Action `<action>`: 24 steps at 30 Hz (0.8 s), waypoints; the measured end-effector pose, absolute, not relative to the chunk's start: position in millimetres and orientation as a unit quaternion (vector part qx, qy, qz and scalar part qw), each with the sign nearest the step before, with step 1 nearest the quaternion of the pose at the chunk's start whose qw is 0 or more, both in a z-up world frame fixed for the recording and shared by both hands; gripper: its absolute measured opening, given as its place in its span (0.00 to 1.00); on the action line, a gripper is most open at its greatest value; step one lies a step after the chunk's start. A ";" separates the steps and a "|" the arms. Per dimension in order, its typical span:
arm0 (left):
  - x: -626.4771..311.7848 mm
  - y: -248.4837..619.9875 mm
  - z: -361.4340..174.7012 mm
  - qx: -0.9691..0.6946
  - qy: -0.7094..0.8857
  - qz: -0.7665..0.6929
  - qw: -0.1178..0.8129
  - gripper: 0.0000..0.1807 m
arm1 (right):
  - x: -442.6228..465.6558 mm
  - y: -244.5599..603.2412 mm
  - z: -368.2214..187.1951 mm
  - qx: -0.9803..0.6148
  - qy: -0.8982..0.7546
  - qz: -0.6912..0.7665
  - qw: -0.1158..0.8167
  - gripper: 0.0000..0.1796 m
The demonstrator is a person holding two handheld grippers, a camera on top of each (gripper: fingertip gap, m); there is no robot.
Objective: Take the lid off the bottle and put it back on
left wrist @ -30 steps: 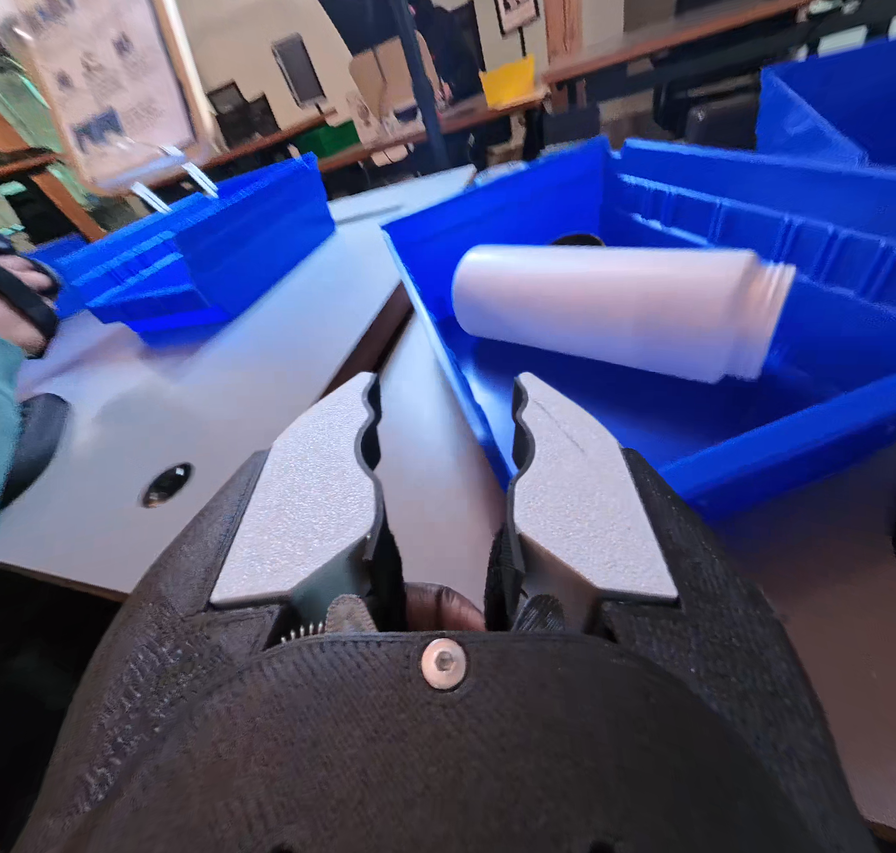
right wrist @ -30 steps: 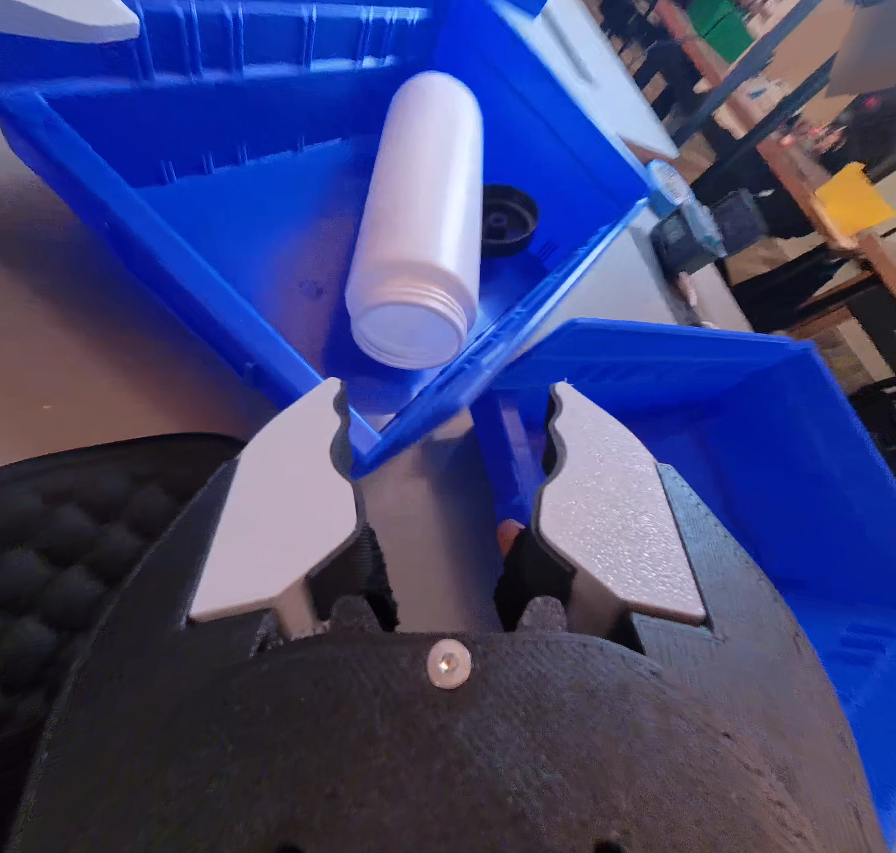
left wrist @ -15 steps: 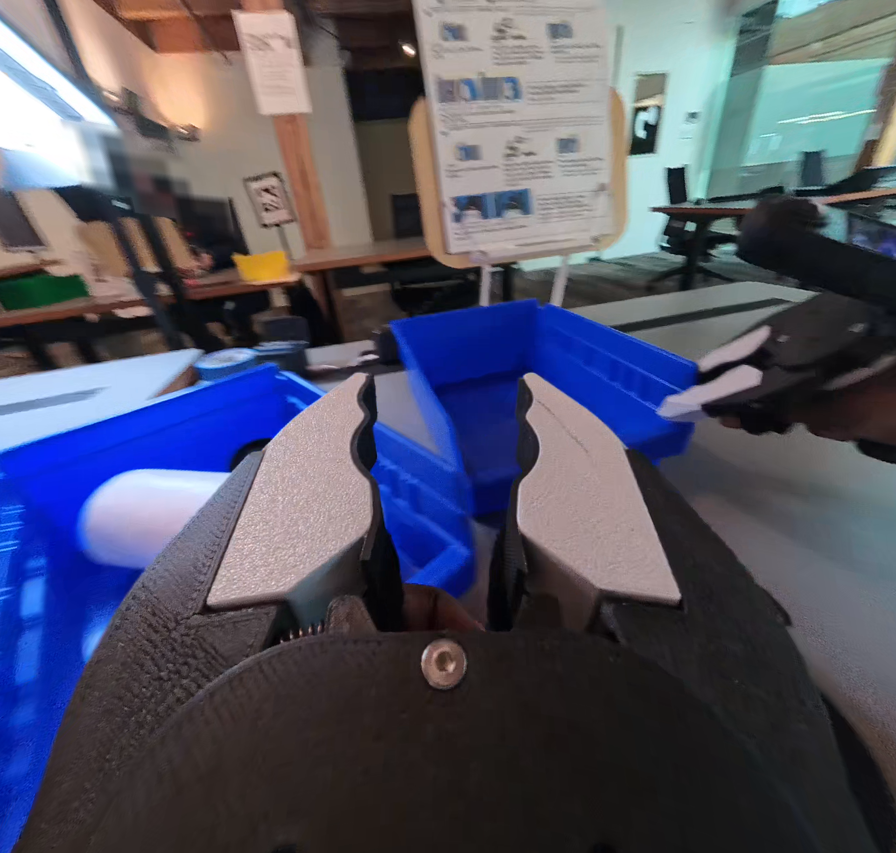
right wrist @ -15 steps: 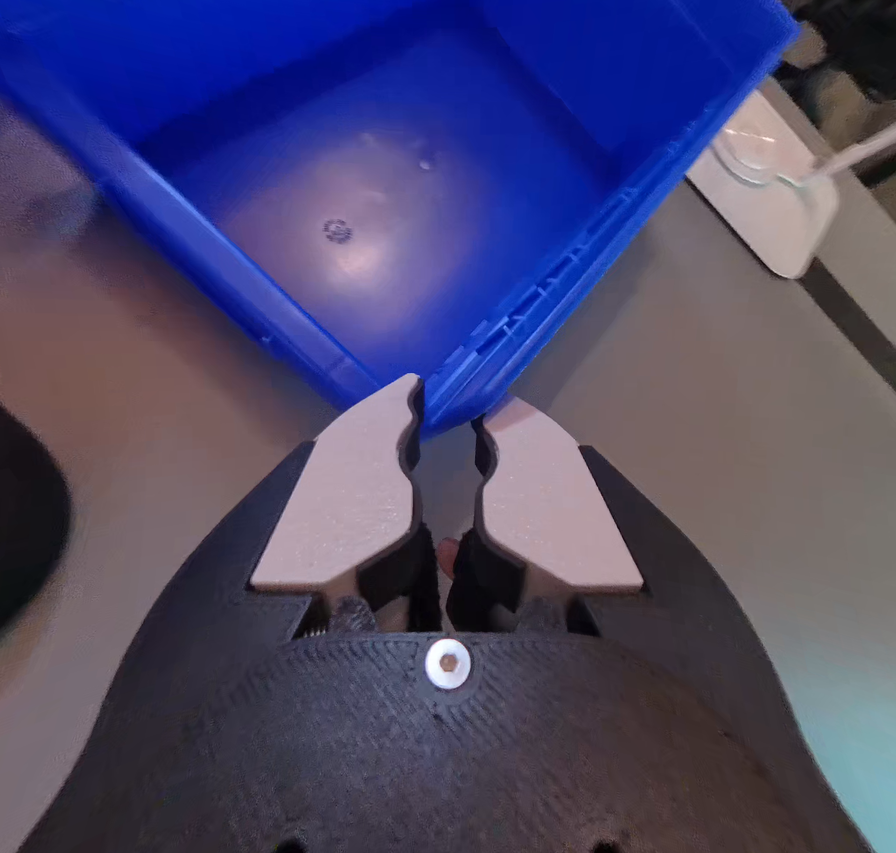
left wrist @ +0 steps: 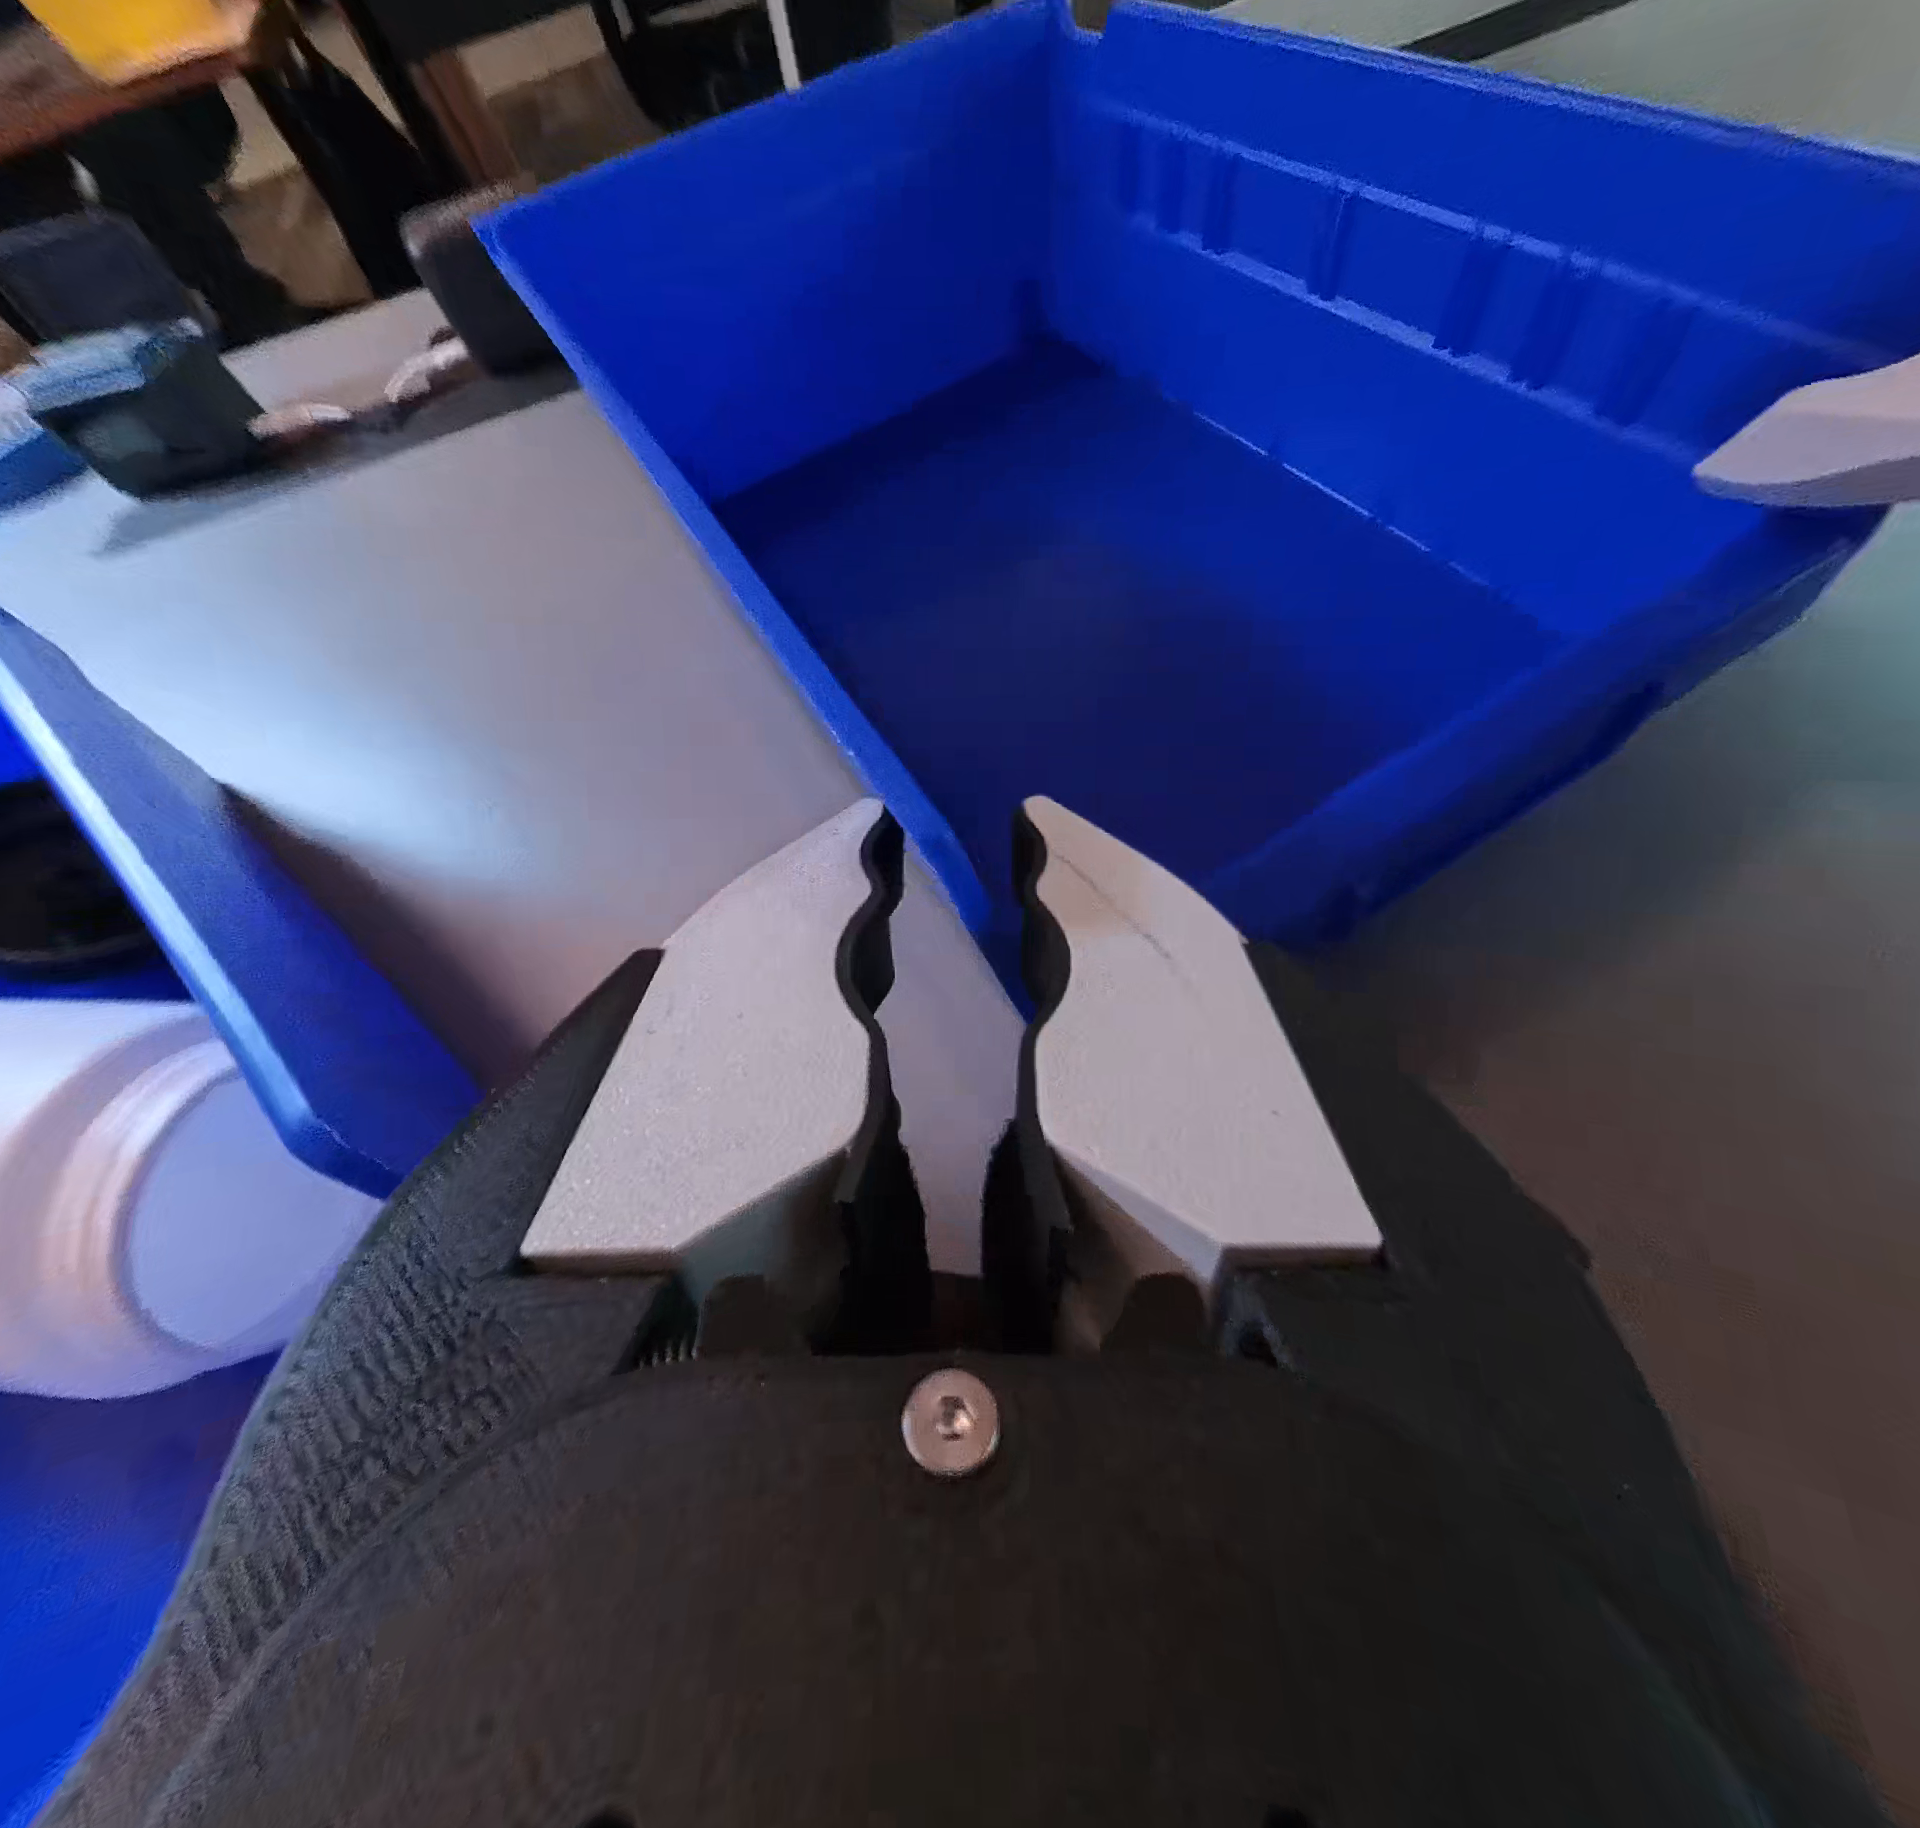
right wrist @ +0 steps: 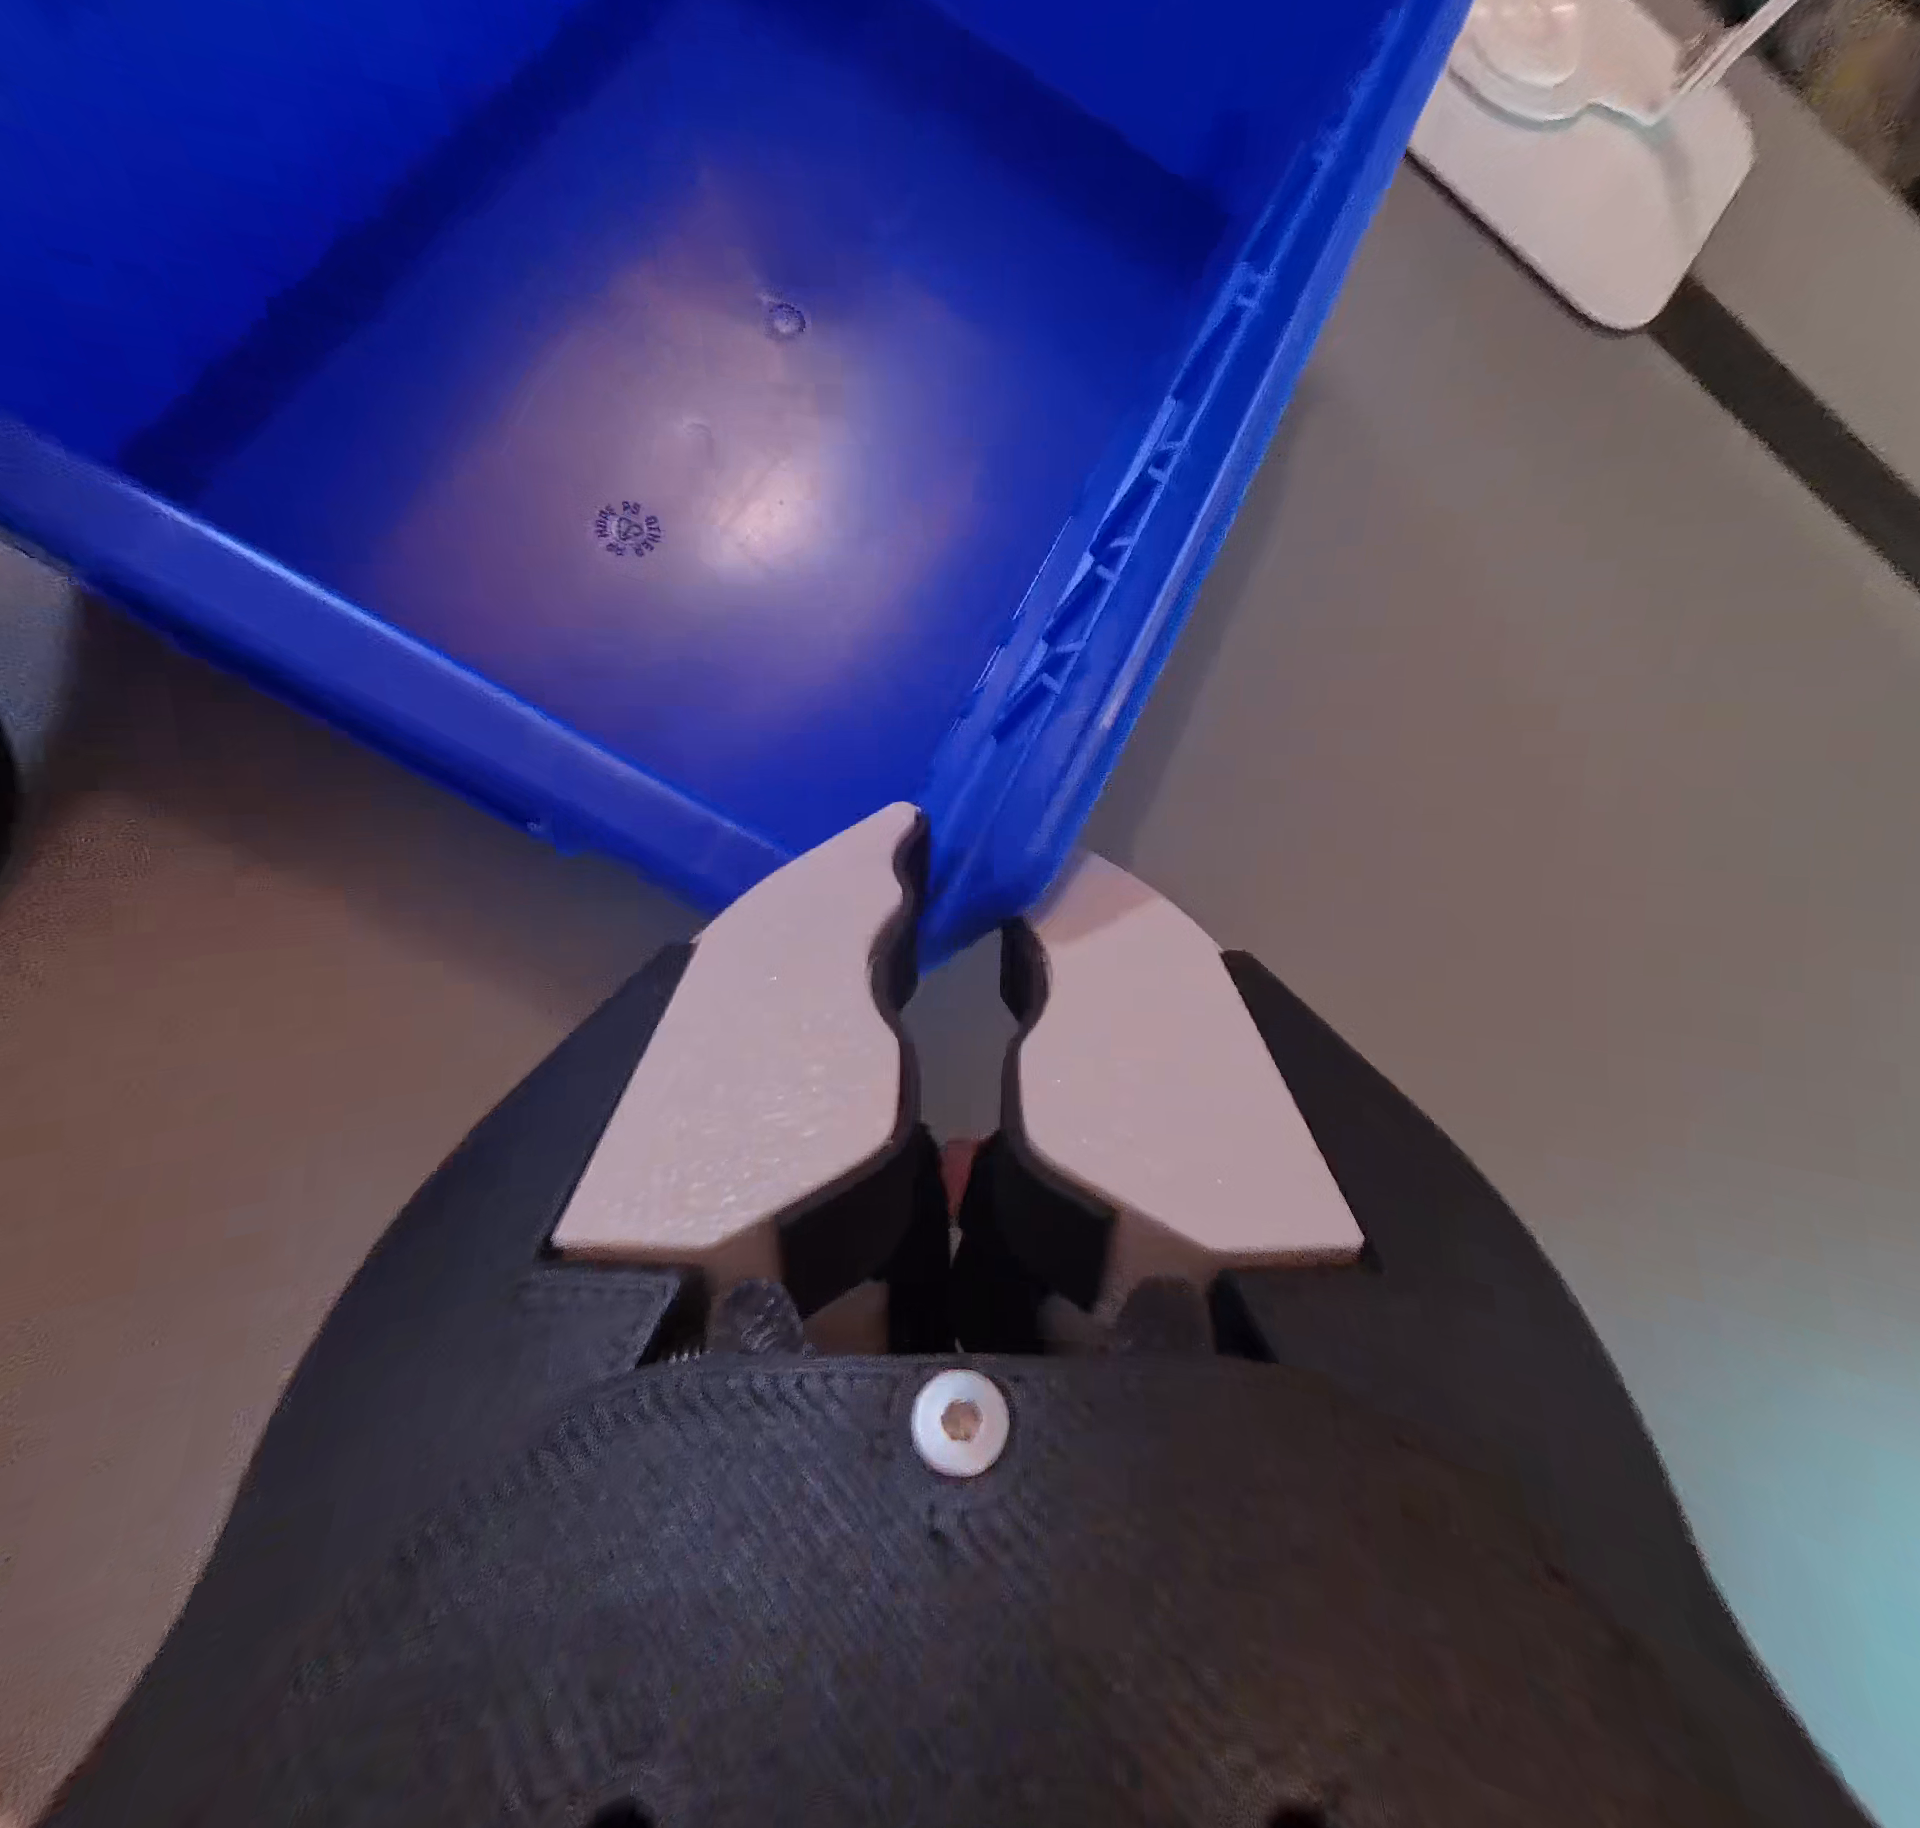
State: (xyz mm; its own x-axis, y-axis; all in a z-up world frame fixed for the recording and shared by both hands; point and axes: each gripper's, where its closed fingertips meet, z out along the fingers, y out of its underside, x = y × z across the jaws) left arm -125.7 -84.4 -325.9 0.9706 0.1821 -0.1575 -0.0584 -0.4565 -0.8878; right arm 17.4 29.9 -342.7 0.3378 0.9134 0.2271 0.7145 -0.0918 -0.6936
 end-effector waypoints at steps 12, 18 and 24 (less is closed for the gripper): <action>9.7 17.0 -262.9 -0.786 0.121 0.083 0.601 0.10 | 170.5 91.5 -283.4 -0.750 -0.441 0.047 0.490 0.06; 102.6 68.9 -274.6 -0.774 0.183 0.045 0.604 0.11 | 274.0 127.9 -281.7 -0.783 -0.353 0.005 0.513 0.05; 155.4 101.0 -286.7 -0.765 0.213 0.020 0.607 0.11 | 333.3 149.4 -308.0 -0.805 -0.294 -0.002 0.515 0.06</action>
State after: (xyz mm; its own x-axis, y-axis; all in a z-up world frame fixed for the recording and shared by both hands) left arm 155.4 101.0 -286.7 0.9084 -0.3012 -0.2900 -0.3508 -0.1716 -0.9206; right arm 333.3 149.4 -308.0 0.8266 0.4719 0.3067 0.4765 -0.2968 -0.8276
